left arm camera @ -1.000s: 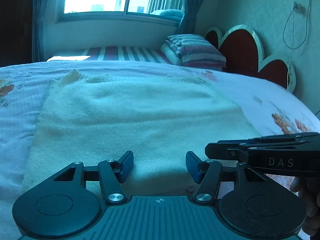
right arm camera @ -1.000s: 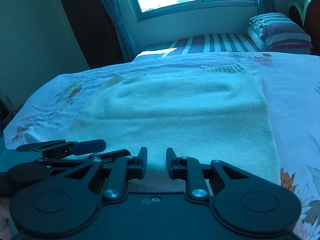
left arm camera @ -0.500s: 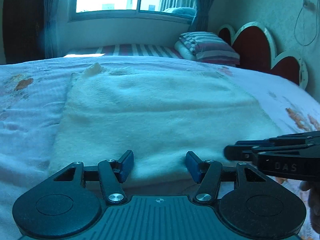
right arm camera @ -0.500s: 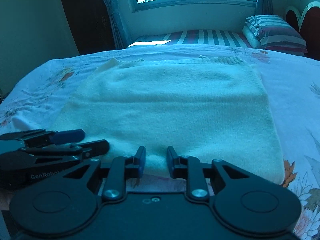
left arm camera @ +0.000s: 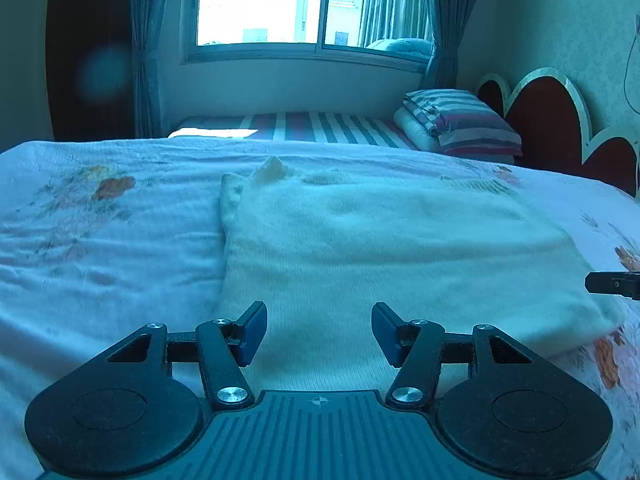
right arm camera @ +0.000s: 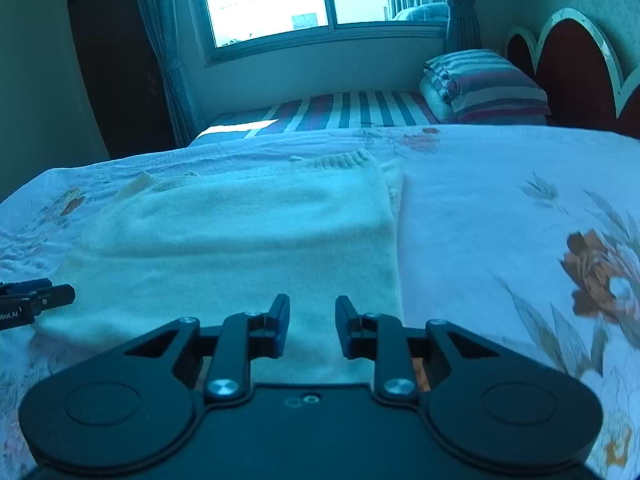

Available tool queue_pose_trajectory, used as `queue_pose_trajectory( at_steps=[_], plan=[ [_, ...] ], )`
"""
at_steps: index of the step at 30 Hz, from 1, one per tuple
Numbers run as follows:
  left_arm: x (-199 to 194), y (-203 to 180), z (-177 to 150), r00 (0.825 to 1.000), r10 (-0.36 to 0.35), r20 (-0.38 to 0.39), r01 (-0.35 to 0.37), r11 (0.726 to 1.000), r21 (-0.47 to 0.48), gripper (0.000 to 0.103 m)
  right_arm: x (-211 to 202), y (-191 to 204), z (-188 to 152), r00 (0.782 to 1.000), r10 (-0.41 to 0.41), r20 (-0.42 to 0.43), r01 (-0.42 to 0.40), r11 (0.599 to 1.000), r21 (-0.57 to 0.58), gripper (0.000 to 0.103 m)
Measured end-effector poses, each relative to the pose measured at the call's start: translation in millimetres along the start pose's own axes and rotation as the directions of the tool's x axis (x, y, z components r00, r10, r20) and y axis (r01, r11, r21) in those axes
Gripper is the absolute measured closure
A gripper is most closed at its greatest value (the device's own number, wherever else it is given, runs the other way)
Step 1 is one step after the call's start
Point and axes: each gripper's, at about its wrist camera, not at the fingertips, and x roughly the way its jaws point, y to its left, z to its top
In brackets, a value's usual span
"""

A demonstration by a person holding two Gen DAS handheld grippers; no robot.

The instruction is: Fold small clothes

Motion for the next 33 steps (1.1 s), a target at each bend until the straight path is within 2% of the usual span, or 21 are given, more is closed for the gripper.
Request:
queue_pose_trajectory(
  at_steps=[3, 5, 7, 8, 10, 12, 13, 15, 17, 20, 21, 22, 23, 24, 27, 29, 31, 33],
  plan=[
    [24, 8, 19, 1.0, 0.014, 0.011, -0.014, 1.0, -0.018, 0.045, 24, -1, 21, 1.0, 0.013, 0.004, -0.013, 1.0, -0.005, 0.078],
    [42, 14, 24, 1.0, 0.018, -0.01, -0.018, 0.999, -0.05, 0.045, 41, -5, 30, 1.0, 0.022, -0.006, -0.022, 1.0, -0.001, 0.079],
    [59, 20, 23, 0.999, 0.016, -0.044, -0.019, 0.997, -0.071, 0.045, 58, -13, 32, 0.999, 0.001, -0.044, -0.001, 1.0, -0.007, 0.083],
    [61, 22, 22, 0.999, 0.008, -0.044, -0.011, 0.997, -0.081, 0.045, 65, -21, 31, 0.997, -0.026, -0.075, 0.027, 1.0, 0.001, 0.09],
    [59, 27, 27, 0.999, -0.009, -0.038, 0.004, 0.992, -0.125, 0.045, 61, -35, 35, 0.997, 0.018, -0.071, -0.013, 0.997, 0.07, 0.09],
    [59, 25, 36, 1.0, 0.002, 0.01, -0.001, 0.99, -0.14, 0.045, 52, -33, 45, 1.0, 0.008, 0.004, -0.008, 0.997, 0.078, 0.073],
    [65, 23, 43, 1.0, -0.005, 0.021, 0.008, 0.99, -0.14, 0.045, 54, -31, 52, 1.0, 0.01, 0.024, -0.012, 0.998, 0.067, 0.073],
    [81, 16, 57, 0.999, -0.036, 0.026, 0.039, 0.991, -0.129, 0.045, 70, -27, 64, 1.0, 0.024, 0.007, -0.024, 0.998, 0.057, 0.073],
    [101, 8, 70, 0.999, -0.04, 0.019, 0.042, 0.995, -0.093, 0.045, 89, -25, 75, 1.0, 0.022, -0.01, -0.021, 0.999, 0.033, 0.075],
    [134, 16, 77, 0.998, -0.028, -0.057, 0.02, 0.991, -0.133, 0.045, 109, -40, 83, 0.997, -0.066, -0.049, 0.068, 0.997, 0.037, 0.08],
    [134, 16, 80, 0.999, -0.03, -0.042, 0.024, 0.992, -0.126, 0.045, 111, -52, 85, 0.997, -0.065, -0.051, 0.068, 0.995, 0.074, 0.082],
    [135, 15, 84, 0.999, -0.032, -0.022, 0.03, 0.993, -0.112, 0.045, 110, -58, 88, 0.998, -0.057, -0.038, 0.06, 0.993, 0.101, 0.081],
    [138, 13, 89, 0.999, -0.033, -0.009, 0.032, 0.995, -0.091, 0.045, 109, -61, 93, 0.998, -0.057, -0.014, 0.059, 0.993, 0.105, 0.074],
    [144, 11, 94, 0.999, -0.035, -0.005, 0.035, 0.996, -0.079, 0.045, 111, -60, 97, 0.999, -0.049, 0.01, 0.048, 0.995, 0.093, 0.074],
    [169, 11, 104, 0.998, -0.044, -0.037, 0.041, 0.996, -0.083, 0.045, 129, -50, 109, 1.0, 0.014, 0.013, -0.014, 0.997, 0.073, 0.076],
    [185, 11, 103, 0.997, -0.031, -0.071, 0.025, 0.997, -0.075, 0.045, 142, -45, 110, 1.0, -0.008, -0.012, 0.009, 0.999, 0.041, 0.077],
    [189, 7, 102, 0.998, -0.028, -0.064, 0.025, 0.999, -0.04, 0.045, 156, -48, 105, 0.997, -0.052, -0.063, 0.054, 0.998, 0.028, 0.079],
    [186, 7, 107, 0.997, -0.025, -0.074, 0.021, 0.999, -0.048, 0.045, 150, -50, 104, 0.998, -0.047, -0.051, 0.05, 0.998, 0.043, 0.079]
  ],
)
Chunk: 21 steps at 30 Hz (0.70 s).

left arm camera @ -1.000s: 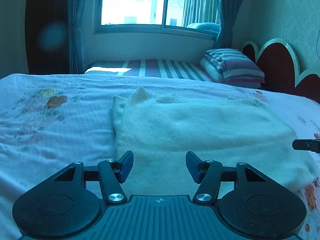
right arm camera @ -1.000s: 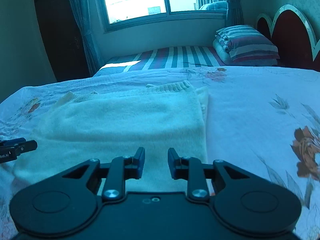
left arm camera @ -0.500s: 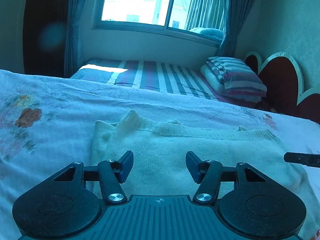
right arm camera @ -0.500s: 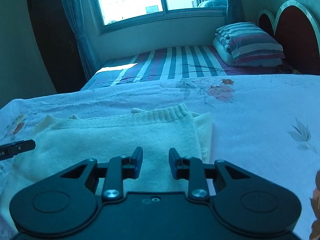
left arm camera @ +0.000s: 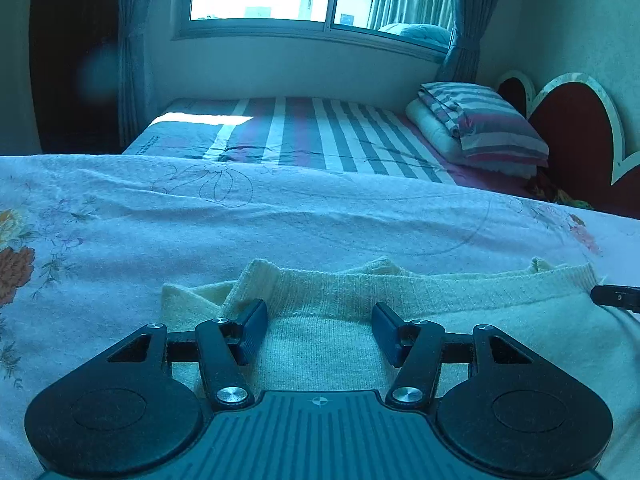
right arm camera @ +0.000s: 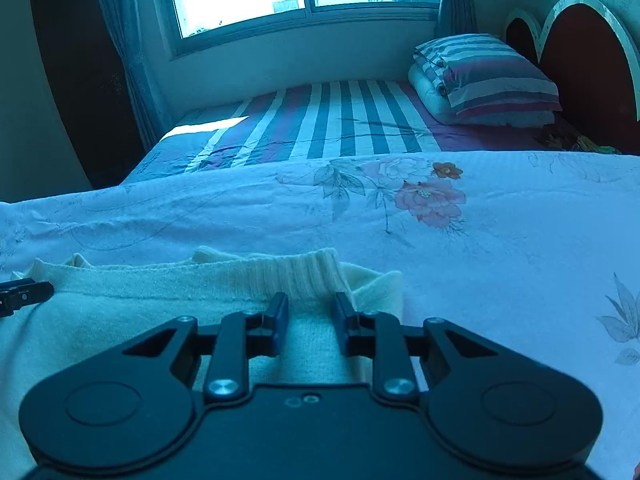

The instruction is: Fold small clothes

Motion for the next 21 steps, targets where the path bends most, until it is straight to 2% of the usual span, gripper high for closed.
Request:
queue_pose_trajectory(
  at_steps=[3, 5, 8, 10, 11, 15, 21],
  plan=[
    [-23, -1, -2, 0.999, -0.01, 0.052, 0.01, 1.0, -0.002, 0.045, -28, -1, -4, 0.998, 0.017, 0.057, -0.017, 1.0, 0.001, 0.075],
    [-35, -3, -10, 0.999, 0.0, 0.052, -0.001, 1.0, 0.009, 0.045, -42, 1, -11, 0.998, 0.017, 0.062, -0.015, 1.0, -0.025, 0.075],
    [-52, -11, -30, 0.998, 0.005, 0.057, -0.008, 0.999, 0.05, 0.045, -56, 4, -26, 0.998, 0.042, 0.048, -0.04, 0.998, -0.052, 0.075],
    [-48, -12, -43, 0.999, 0.014, 0.045, -0.017, 0.998, 0.064, 0.041, -48, 9, -34, 1.0, 0.007, 0.007, -0.006, 0.996, -0.088, 0.076],
    [-49, -16, -47, 0.998, 0.017, 0.066, -0.022, 0.997, 0.08, 0.038, -44, 8, -36, 1.0, 0.002, -0.003, -0.002, 0.997, -0.083, 0.076],
    [-58, -18, -44, 0.998, 0.018, 0.058, -0.023, 0.997, 0.079, 0.037, -50, 13, -32, 1.0, -0.002, 0.007, 0.002, 0.998, -0.067, 0.075],
    [-79, -17, -49, 0.998, 0.022, 0.058, -0.028, 0.994, 0.103, 0.037, -76, 24, -44, 1.0, 0.009, 0.017, -0.007, 0.996, -0.092, 0.075]
  ],
)
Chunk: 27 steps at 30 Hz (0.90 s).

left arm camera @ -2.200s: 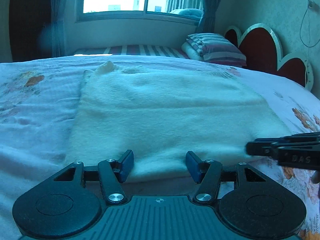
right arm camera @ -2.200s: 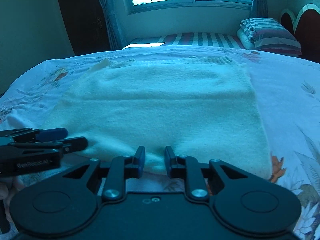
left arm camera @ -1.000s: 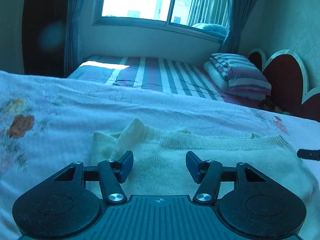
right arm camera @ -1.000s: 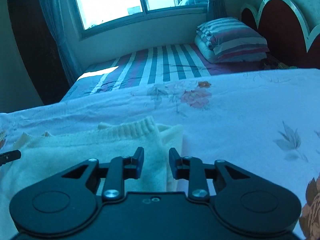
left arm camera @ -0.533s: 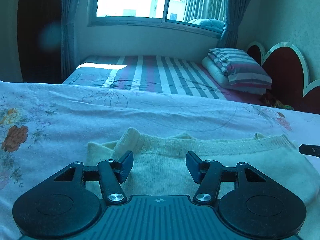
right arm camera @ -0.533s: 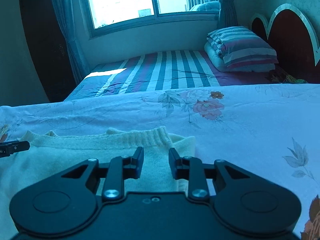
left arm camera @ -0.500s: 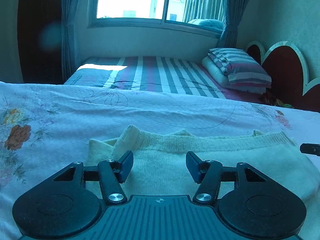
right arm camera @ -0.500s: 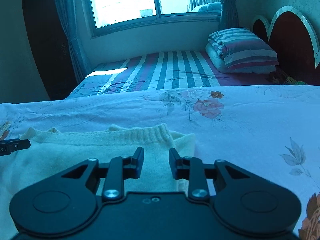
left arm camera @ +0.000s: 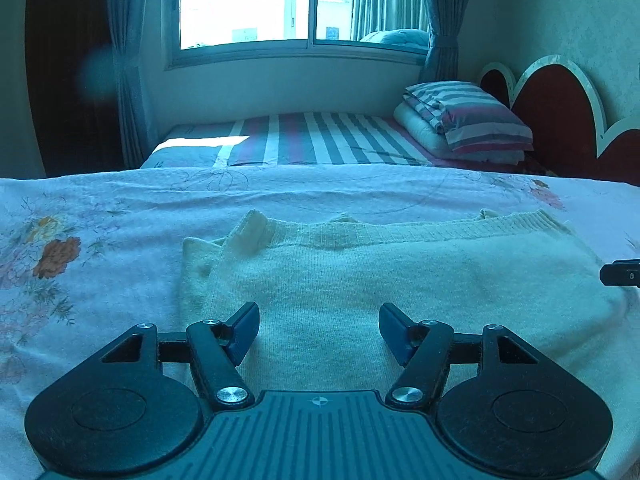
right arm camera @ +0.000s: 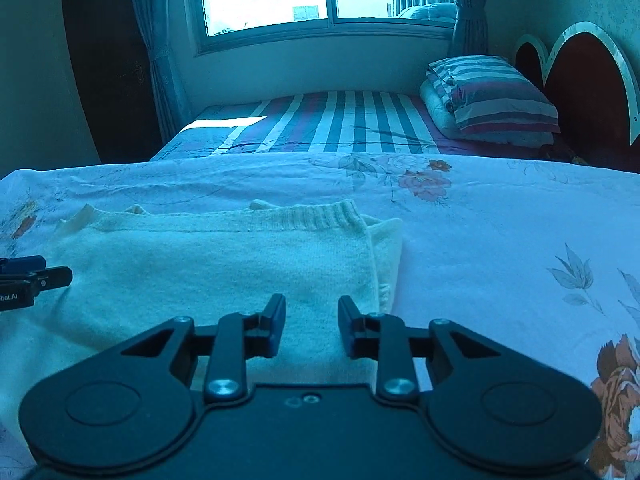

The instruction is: Fold small clothes

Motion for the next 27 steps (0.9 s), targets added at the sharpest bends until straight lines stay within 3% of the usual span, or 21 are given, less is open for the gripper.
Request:
queue_pose_trajectory(
  at_steps=[1, 3, 4, 8, 10, 12, 13, 15, 16, 18, 23, 25, 27],
  plan=[
    [-3, 0, -2, 1.0, -0.005, -0.003, 0.005, 1.0, 0.002, 0.036, -2, 2, -3, 1.0, 0.0, -0.002, 0.0, 1.0, -0.005, 0.075],
    [-1, -1, -7, 1.0, 0.002, -0.031, -0.002, 1.0, 0.017, 0.021, 0, 3, -8, 1.0, -0.017, -0.023, 0.016, 1.0, -0.014, 0.069],
    [3, -3, -10, 0.998, 0.006, -0.06, -0.004, 0.999, 0.037, 0.008, 7, 2, -11, 0.998, -0.022, -0.053, 0.021, 1.0, -0.011, 0.068],
    [-7, -5, -16, 0.999, 0.019, -0.044, -0.016, 0.997, 0.073, 0.006, 5, 5, -9, 0.998, -0.032, -0.059, 0.032, 0.999, -0.006, 0.066],
    [-19, -5, -17, 0.999, 0.037, -0.003, -0.037, 0.996, 0.086, 0.006, -12, 6, -10, 1.0, -0.021, -0.008, 0.021, 1.0, 0.003, 0.064],
    [-16, -4, -22, 0.996, 0.07, -0.051, -0.064, 0.992, 0.113, 0.003, -18, 8, -15, 0.999, -0.036, 0.008, 0.036, 0.999, -0.017, 0.044],
    [-9, 1, -25, 0.993, 0.075, -0.096, -0.065, 0.992, 0.104, 0.0, -11, 9, -18, 0.998, -0.056, -0.034, 0.055, 0.998, -0.028, 0.039],
    [-7, 19, -28, 0.992, 0.018, -0.124, -0.019, 1.0, -0.011, 0.0, 8, 4, -26, 0.985, -0.078, -0.152, 0.075, 0.997, -0.025, 0.036],
    [-9, 26, -28, 0.991, 0.015, -0.134, -0.022, 0.998, -0.052, 0.0, 6, -1, -29, 0.989, -0.056, -0.133, 0.059, 0.998, 0.014, 0.036],
    [-21, 32, -31, 0.993, 0.053, -0.107, -0.059, 0.997, -0.05, 0.0, -3, -4, -29, 0.991, -0.059, -0.123, 0.063, 0.997, 0.033, 0.046],
    [-66, 57, -52, 0.998, 0.025, -0.052, -0.032, 0.989, -0.147, 0.0, -46, -5, -38, 0.998, -0.051, -0.029, 0.052, 0.998, 0.041, 0.047],
    [-88, 68, -64, 0.999, 0.0, -0.043, -0.01, 0.973, -0.232, 0.0, -61, -6, -43, 1.0, -0.03, 0.004, 0.03, 0.998, 0.059, 0.059],
    [-110, 74, -80, 0.999, -0.045, -0.027, 0.034, 0.944, -0.329, 0.0, -73, -4, -48, 1.0, -0.001, 0.029, -0.001, 0.997, 0.079, 0.087]
  ],
)
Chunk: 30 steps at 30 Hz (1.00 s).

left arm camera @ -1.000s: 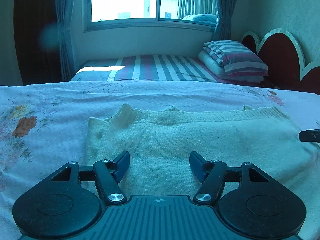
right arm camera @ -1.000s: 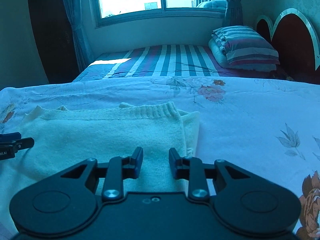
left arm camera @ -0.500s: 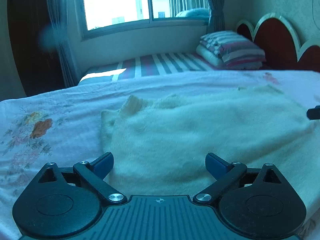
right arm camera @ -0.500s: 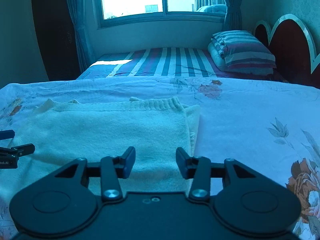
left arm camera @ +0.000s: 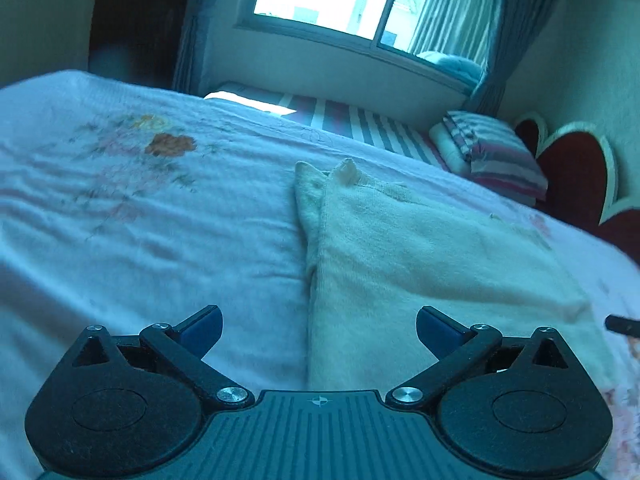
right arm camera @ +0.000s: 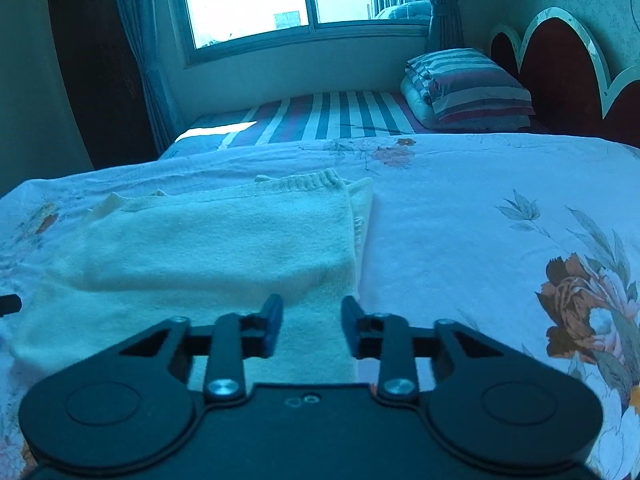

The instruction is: Fold small clothes

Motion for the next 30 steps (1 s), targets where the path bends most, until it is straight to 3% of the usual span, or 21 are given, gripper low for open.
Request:
queue_pose_trajectory(
  at_steps=[1, 2, 3, 5, 11, 12, 17, 21, 24, 26, 28, 30],
  plan=[
    [-9, 5, -8, 1.0, -0.028, -0.011, 0.027, 0.998, -0.06, 0.005, -4, 2, -1, 1.0, 0.009, 0.008, -0.009, 1.0, 0.004, 0.09],
    [-17, 12, -16, 0.998, -0.053, -0.017, 0.05, 0.989, -0.14, 0.018, -9, 5, -2, 1.0, 0.018, 0.022, -0.018, 1.0, 0.006, 0.093],
    [-20, 20, -24, 0.995, -0.097, -0.029, 0.088, 0.969, -0.232, 0.023, -12, 8, -2, 0.999, 0.031, 0.038, -0.031, 0.999, 0.008, 0.094],
    [-13, 32, -42, 0.978, -0.202, -0.053, 0.163, 0.897, -0.412, 0.033, -14, 15, -1, 0.997, 0.06, 0.045, -0.062, 0.998, 0.024, 0.094],
    [9, 41, -66, 0.956, -0.291, 0.039, 0.248, 0.729, -0.638, 0.033, -3, 41, 3, 0.991, 0.128, 0.035, -0.129, 0.991, 0.034, 0.094],
    [12, 39, -69, 0.955, -0.29, 0.06, 0.259, 0.718, -0.647, 0.033, -1, 45, 3, 0.991, 0.133, 0.036, -0.134, 0.991, 0.029, 0.093],
    [19, 16, -75, 0.973, -0.207, 0.106, 0.224, 0.718, -0.659, 0.033, 10, 57, 6, 0.987, 0.16, 0.027, -0.161, 0.986, 0.04, 0.093],
    [38, 8, -69, 0.968, -0.211, 0.136, 0.245, 0.675, -0.696, 0.033, 34, 68, 13, 0.98, 0.199, 0.008, -0.199, 0.978, 0.067, 0.094],
    [60, 8, -65, 0.966, -0.224, 0.13, 0.246, 0.638, -0.73, 0.061, 52, 78, 17, 0.975, 0.221, -0.011, -0.22, 0.974, 0.061, 0.097],
    [72, 12, -70, 0.969, -0.205, 0.135, 0.234, 0.608, -0.758, 0.092, 62, 83, 20, 0.97, 0.241, -0.022, -0.239, 0.969, 0.059, 0.099],
    [76, 13, -74, 0.967, -0.202, 0.155, 0.247, 0.598, -0.763, 0.094, 71, 86, 22, 0.967, 0.254, -0.032, -0.252, 0.966, 0.056, 0.1],
    [76, 10, -71, 0.969, -0.197, 0.15, 0.241, 0.62, -0.747, 0.094, 78, 89, 24, 0.962, 0.269, -0.039, -0.267, 0.962, 0.053, 0.1]
  ],
)
